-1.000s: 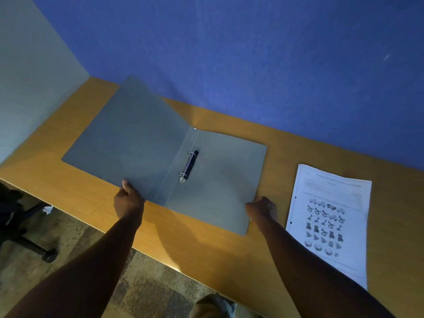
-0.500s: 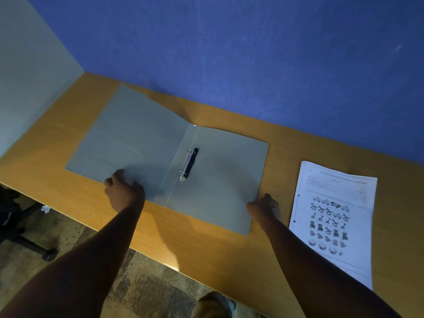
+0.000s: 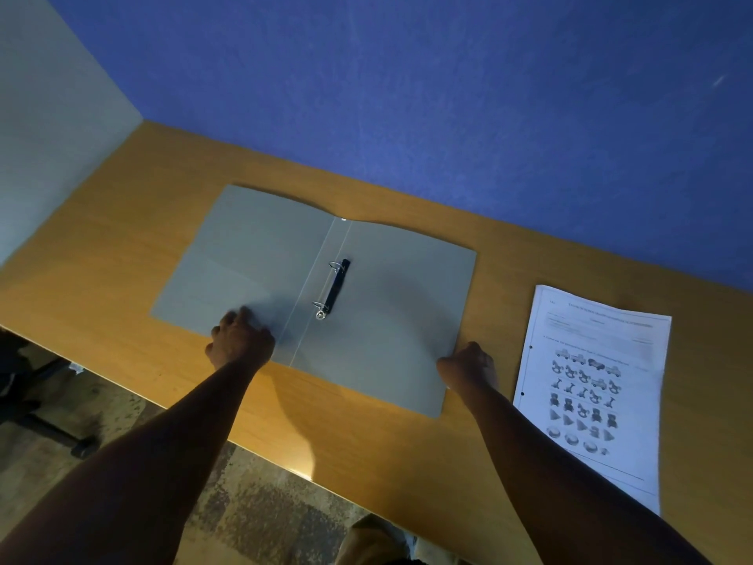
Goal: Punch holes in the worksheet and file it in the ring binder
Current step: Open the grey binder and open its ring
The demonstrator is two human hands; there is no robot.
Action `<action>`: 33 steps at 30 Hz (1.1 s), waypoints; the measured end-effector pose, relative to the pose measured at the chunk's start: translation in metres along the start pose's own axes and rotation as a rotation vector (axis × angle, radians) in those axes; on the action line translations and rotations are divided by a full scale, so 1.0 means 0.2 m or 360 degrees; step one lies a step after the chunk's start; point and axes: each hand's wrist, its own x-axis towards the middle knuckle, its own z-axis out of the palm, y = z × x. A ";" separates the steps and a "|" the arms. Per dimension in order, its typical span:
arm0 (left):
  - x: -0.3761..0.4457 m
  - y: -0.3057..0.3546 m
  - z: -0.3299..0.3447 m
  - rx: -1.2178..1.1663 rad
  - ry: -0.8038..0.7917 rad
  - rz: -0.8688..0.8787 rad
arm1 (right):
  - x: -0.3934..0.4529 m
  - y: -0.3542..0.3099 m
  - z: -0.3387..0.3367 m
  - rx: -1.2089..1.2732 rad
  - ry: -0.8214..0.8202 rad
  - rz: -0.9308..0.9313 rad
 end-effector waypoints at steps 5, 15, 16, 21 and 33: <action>-0.05 0.05 0.00 0.0078 0.0363 -0.0034 | 0.00 0.00 0.00 0.0073 -0.0012 -0.0001; -0.09 0.25 -0.03 -0.0014 0.0637 0.0381 | -0.01 -0.01 -0.02 0.0124 -0.0061 -0.0023; -0.08 0.26 -0.02 -0.0012 0.0622 0.0433 | -0.01 -0.01 -0.02 0.0135 -0.0070 -0.0012; -0.07 0.37 0.01 -0.0197 0.0569 0.0680 | 0.03 -0.01 -0.03 0.0077 -0.0121 -0.0034; 0.08 0.55 0.01 -0.0377 -0.0160 0.0259 | 0.07 -0.03 -0.08 0.0077 -0.0276 0.0002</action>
